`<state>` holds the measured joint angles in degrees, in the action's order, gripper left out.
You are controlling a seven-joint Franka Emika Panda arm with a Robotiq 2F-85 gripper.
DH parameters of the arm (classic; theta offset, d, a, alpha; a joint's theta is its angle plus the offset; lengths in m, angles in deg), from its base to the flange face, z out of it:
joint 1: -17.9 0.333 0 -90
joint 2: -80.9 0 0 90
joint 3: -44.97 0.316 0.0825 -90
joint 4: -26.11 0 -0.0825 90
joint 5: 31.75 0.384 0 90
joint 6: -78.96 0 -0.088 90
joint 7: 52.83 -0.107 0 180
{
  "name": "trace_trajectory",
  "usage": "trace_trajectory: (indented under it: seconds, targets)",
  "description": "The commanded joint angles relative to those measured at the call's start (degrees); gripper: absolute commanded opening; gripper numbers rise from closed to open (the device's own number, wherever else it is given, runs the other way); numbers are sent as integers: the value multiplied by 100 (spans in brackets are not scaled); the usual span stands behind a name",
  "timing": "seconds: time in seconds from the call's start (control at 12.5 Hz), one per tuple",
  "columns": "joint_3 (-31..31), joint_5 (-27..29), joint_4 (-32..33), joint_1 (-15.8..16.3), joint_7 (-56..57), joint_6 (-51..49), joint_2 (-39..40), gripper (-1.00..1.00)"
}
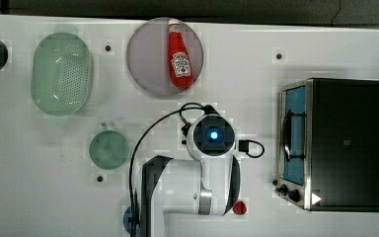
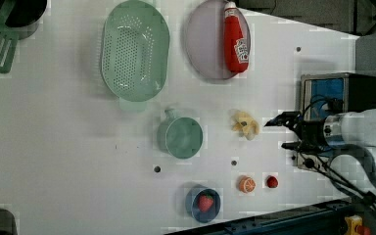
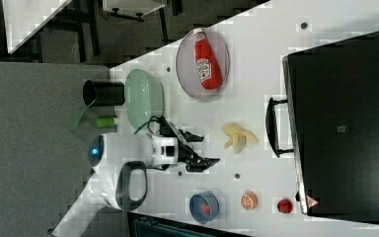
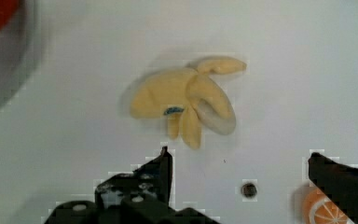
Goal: Pick Banana and place it in mug.
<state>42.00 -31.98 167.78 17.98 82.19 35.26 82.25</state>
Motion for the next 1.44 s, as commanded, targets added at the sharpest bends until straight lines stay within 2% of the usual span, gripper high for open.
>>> trace_trajectory:
  seconds: [0.08,0.48,0.96,1.04,1.28,1.36,1.44]
  targets:
    - [-88,-60,48,-13,334,710,275,100]
    - [-40,-60,56,-7,334,1864,1316,100]
    - [-6,-60,52,-5,334,2736,2032,100]
    - [7,-60,59,-6,333,2838,2065,70]
    - [31,-60,54,-8,332,2837,2029,-4]
    - [33,-59,51,-8,332,2841,2005,-26]
    - [32,-59,49,-10,331,2831,1963,-32]
